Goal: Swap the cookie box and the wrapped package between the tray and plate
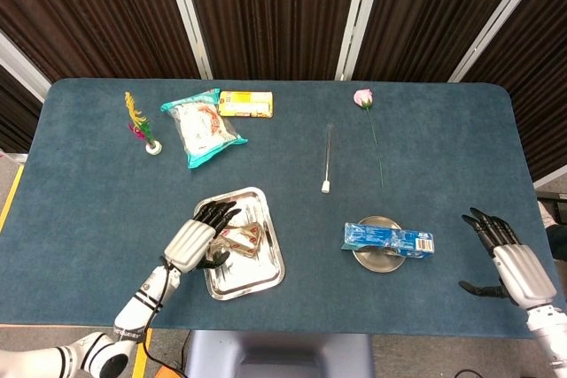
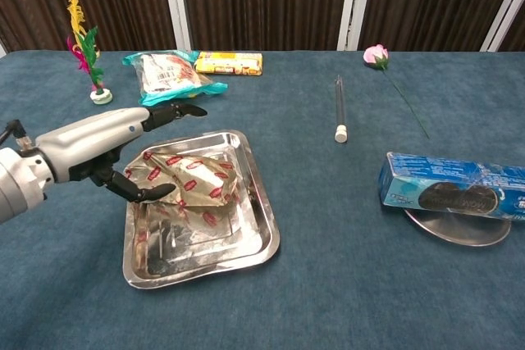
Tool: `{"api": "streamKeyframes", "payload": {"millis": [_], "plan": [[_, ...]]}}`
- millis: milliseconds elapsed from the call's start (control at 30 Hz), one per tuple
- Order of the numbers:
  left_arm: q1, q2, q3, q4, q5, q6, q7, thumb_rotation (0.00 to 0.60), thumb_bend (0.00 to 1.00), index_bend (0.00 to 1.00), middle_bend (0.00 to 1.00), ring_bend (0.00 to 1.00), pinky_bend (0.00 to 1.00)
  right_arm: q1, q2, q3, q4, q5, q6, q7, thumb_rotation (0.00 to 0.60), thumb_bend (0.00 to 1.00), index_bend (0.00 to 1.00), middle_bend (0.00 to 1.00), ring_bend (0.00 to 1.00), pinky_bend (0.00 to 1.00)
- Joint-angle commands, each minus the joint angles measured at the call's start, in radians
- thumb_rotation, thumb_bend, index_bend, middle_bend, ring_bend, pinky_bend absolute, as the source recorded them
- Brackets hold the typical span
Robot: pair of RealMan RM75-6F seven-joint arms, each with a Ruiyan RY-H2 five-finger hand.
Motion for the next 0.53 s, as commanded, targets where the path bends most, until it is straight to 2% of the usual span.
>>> {"api": "streamKeyframes", "payload": {"millis": [33, 133, 200, 267, 333, 433, 533], "plan": [[0.046, 0.103, 0.051, -0.134, 0.067, 0.067, 0.047, 0.600, 0.36, 0.00, 0.00, 0.00, 0.02, -0.005, 0.001, -0.002, -0.001, -0.006, 0.011, -0.007, 0.600, 0.15, 0.00, 0.00, 0.00, 0.00], [0.141, 0.184, 0.116, -0.172, 0.146, 0.217, 0.129, 0.600, 0.37, 0.00, 0.00, 0.00, 0.03, -0.015, 0.002, -0.004, -0.001, -0.010, 0.028, -0.023, 0.600, 0.15, 0.00, 0.00, 0.00, 0.00], [0.238, 0.214, 0.154, -0.144, 0.183, 0.362, 0.163, 0.600, 0.40, 0.00, 0.00, 0.00, 0.03, -0.026, 0.001, -0.003, -0.002, -0.009, 0.046, -0.042, 0.600, 0.15, 0.00, 0.00, 0.00, 0.00], [0.308, 0.228, 0.184, -0.105, 0.195, 0.447, 0.135, 0.600, 0.42, 0.00, 0.00, 0.00, 0.01, -0.040, -0.003, 0.000, -0.007, -0.004, 0.068, -0.065, 0.600, 0.15, 0.00, 0.00, 0.00, 0.00], [0.380, 0.252, 0.212, -0.041, 0.191, 0.525, 0.057, 0.600, 0.43, 0.00, 0.00, 0.00, 0.00, -0.064, -0.017, 0.008, -0.012, -0.002, 0.115, -0.115, 0.600, 0.15, 0.00, 0.00, 0.00, 0.00], [0.443, 0.244, 0.200, 0.088, 0.167, 0.595, -0.055, 0.600, 0.43, 0.00, 0.00, 0.00, 0.00, -0.092, -0.042, 0.012, -0.019, -0.019, 0.174, -0.176, 0.600, 0.15, 0.00, 0.00, 0.00, 0.00], [0.440, 0.272, 0.184, 0.118, 0.158, 0.576, -0.112, 0.600, 0.44, 0.00, 0.00, 0.00, 0.00, -0.106, -0.064, 0.016, -0.015, -0.029, 0.203, -0.209, 0.600, 0.15, 0.00, 0.00, 0.00, 0.00]]}}
